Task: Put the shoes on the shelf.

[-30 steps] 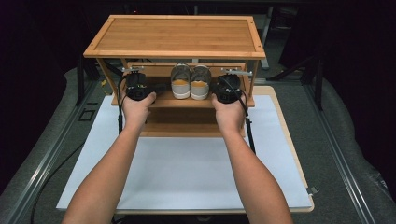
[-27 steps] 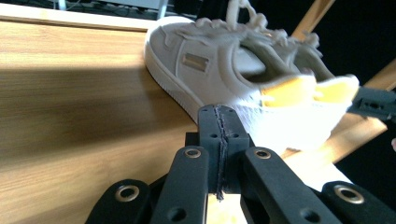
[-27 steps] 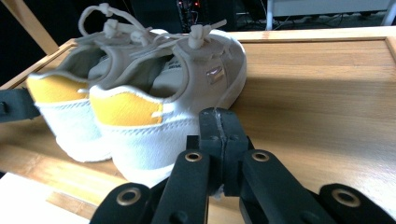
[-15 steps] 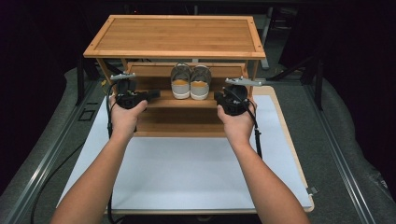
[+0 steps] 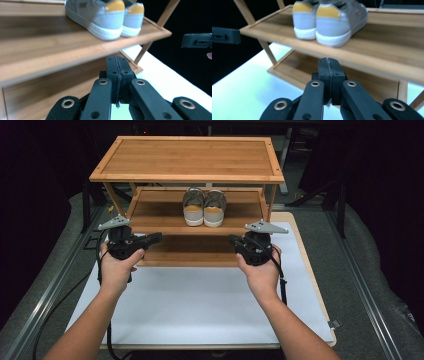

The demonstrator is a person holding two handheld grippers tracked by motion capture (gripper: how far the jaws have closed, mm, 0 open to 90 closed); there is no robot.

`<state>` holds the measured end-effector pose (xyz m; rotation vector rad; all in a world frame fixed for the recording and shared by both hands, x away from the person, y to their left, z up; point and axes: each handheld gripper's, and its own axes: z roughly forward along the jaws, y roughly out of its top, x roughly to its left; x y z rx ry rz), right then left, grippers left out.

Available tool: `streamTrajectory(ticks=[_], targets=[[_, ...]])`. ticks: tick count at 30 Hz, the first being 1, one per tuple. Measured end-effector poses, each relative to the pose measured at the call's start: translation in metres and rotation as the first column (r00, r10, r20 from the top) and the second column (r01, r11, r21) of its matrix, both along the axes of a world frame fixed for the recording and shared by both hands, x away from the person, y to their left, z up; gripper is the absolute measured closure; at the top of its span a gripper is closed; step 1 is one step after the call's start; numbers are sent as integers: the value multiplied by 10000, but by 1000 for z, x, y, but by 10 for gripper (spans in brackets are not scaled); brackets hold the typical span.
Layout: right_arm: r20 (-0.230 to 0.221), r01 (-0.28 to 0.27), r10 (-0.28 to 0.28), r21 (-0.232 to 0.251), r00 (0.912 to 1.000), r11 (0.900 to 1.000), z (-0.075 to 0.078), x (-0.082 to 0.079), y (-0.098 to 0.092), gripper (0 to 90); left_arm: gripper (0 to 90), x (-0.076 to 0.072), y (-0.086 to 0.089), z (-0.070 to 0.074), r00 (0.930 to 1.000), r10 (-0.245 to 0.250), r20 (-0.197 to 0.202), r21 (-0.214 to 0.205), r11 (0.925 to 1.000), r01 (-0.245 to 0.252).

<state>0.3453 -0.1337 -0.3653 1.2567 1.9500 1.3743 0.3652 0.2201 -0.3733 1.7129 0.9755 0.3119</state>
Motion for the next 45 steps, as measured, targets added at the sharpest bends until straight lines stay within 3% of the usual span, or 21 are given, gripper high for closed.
streamTrajectory(ticks=[3, 12, 18, 22, 23, 24, 26, 31, 33, 36, 37, 40, 41, 45], targets=[[-72, 49, -51, -236, 10000, 9997, -11, -10, -3, 900, 889, -9, 4, -4, 9999, -75, 71, 299, 9995, 73], [-301, 14, -14, 4, 9995, 10000, -31, -24, -12, 900, 887, -29, 17, -24, 10000, -53, 6, 703, 9975, 52], [-353, 28, -40, -339, 9994, 9994, -50, -42, -19, 900, 881, -41, 17, -43, 9992, -264, -306, 816, 9963, 288], [-560, 81, -99, -322, 9984, 9994, -68, -53, -25, 899, 880, -47, 15, -58, 9978, -360, -552, 901, 9951, 409], [-602, 130, -151, -355, 9981, 9993, -72, -56, -26, 899, 883, -51, 13, -67, 9973, -370, -634, 896, 9951, 426], [-590, 206, -226, -347, 9980, 9992, -76, -58, -27, 898, 885, -51, 13, -67, 9973, -370, -634, 896, 9951, 426], [-723, 225, -242, -242, 9971, 9995, -84, -61, -29, 898, 885, -55, 8, -83, 9949, -479, -883, 1160, 9915, 580], [-661, 470, -497, -425, 9966, 9980, -99, -67, -29, 896, 880, -57, 6, -101, 9941, -449, -984, 1076, 9926, 554], [-665, 499, -531, -477, 9964, 9976, -111, -70, -29, 894, 869, -58, 6, -114, 9920, -343, -1217, 1020, 9937, 469], [-664, 467, -507, -601, 9965, 9971, -120, -71, -29, 892, 864, -58, 6, -120, 9921, -315, -1218, 1175, 9920, 459], [-808, 390, -436, -587, 9958, 9975, -128, -70, -29, 888, 859, -57, 6, -125, 9948, -211, -992, 1343, 9903, 344], [-954, 250, -309, -619, 9950, 9978, -135, -69, -29, 882, 855, -57, 6, -132, 9944, -121, -1046, 1283, 9914, 256], [-895, 244, -332, -979, 9954, 9949, -141, -68, -28, 880, 840, -56, 6, -136, 9936, -98, -1125, 1298, 9912, 244], [-1000, 260, -368, -1064, 9943, 9940, -148, -68, -27, 876, 820, -57, 5, -142, 9926, -143, -1204, 1386, 9899, 310]])
